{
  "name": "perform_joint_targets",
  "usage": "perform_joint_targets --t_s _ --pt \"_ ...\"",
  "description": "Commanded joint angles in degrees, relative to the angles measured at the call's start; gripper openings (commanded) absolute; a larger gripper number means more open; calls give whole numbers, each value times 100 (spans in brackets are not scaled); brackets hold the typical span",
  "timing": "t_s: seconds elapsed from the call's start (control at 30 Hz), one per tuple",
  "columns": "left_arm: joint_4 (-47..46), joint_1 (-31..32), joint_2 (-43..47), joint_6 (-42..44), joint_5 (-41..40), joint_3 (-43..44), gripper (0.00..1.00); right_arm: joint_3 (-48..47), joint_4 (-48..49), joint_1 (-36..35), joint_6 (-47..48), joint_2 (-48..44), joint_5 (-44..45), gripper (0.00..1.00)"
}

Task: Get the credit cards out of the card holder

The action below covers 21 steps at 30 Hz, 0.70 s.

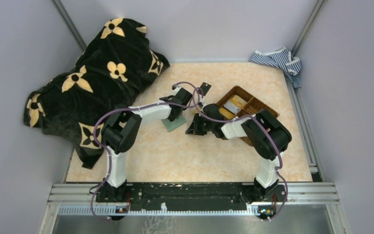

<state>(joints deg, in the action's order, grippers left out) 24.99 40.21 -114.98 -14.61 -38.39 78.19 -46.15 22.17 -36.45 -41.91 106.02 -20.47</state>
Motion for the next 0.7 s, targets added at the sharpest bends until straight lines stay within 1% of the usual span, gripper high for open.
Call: perform_joint_targets --t_s 0.0,0.1,0.2,0.23,0.33,0.43,0.5,0.53,0.6,0.67 --pt "-81 -439 -377 159 -59 50 0 193 -171 46 200 -538 -114 0" --pt "-159 -461 -413 119 264 -172 0 191 -329 46 316 -876 -107 0" --pt "-173 -459 -268 -178 678 -438 0 83 -604 45 486 -1081 13 0" --pt "-210 -461 -178 -309 883 -570 0 35 -687 48 545 -1314 52 0" --pt "-380 -461 143 -671 1734 -990 0 -89 -893 50 682 -1438 143 0" --pt "-647 -461 544 -1031 2784 -1456 0 -163 -993 54 752 -1452 240 0" --pt "-938 -442 794 -1138 3536 -1836 0 -183 -996 46 755 -1448 289 0" --pt "-1040 -432 902 -1164 3774 -1996 0 -184 -1015 49 759 -1448 315 0" --pt "-1063 -406 1116 -1263 3930 -2237 1 -171 -1104 61 779 -1488 436 0" --pt "-959 -347 1317 -1290 3917 -2418 2 -58 -1127 99 818 -1573 553 0"
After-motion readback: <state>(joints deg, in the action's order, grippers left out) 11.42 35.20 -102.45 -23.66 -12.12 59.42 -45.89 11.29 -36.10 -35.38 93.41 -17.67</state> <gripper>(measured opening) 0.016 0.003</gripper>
